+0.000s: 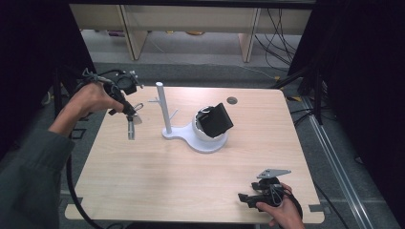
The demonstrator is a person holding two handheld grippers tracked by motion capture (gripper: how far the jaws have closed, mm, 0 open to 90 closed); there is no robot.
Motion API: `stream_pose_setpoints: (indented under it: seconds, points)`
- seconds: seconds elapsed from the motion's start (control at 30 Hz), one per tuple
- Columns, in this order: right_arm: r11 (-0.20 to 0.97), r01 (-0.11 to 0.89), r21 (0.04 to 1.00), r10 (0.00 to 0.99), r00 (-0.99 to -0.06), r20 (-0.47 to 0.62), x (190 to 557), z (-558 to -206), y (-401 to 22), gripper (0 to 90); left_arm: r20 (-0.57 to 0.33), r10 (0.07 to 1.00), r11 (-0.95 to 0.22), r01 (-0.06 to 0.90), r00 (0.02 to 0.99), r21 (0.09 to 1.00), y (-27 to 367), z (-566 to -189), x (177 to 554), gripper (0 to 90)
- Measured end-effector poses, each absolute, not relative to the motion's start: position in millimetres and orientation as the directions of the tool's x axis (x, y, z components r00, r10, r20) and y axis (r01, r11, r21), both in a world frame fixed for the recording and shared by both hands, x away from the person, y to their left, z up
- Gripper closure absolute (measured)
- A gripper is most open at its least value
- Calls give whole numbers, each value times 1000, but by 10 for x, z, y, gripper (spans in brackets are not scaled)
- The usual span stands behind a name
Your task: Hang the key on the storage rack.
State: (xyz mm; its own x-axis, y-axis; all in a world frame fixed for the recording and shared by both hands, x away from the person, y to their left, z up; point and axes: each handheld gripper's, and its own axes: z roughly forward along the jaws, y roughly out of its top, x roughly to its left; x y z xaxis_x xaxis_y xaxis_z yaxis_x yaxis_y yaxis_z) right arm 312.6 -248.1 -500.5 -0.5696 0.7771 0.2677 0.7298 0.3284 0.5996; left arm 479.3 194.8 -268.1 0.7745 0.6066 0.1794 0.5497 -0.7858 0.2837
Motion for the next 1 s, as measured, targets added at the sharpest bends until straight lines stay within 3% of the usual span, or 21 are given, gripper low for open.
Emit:
stream_pose_setpoints:
  seconds: [1.0]
  points:
    - [340, 740, 581, 768, -575, 282, 3119, -4990, -2491, 251, 171, 647, -756, 596, 743, 272, 1648, -2834, 5156, 754]
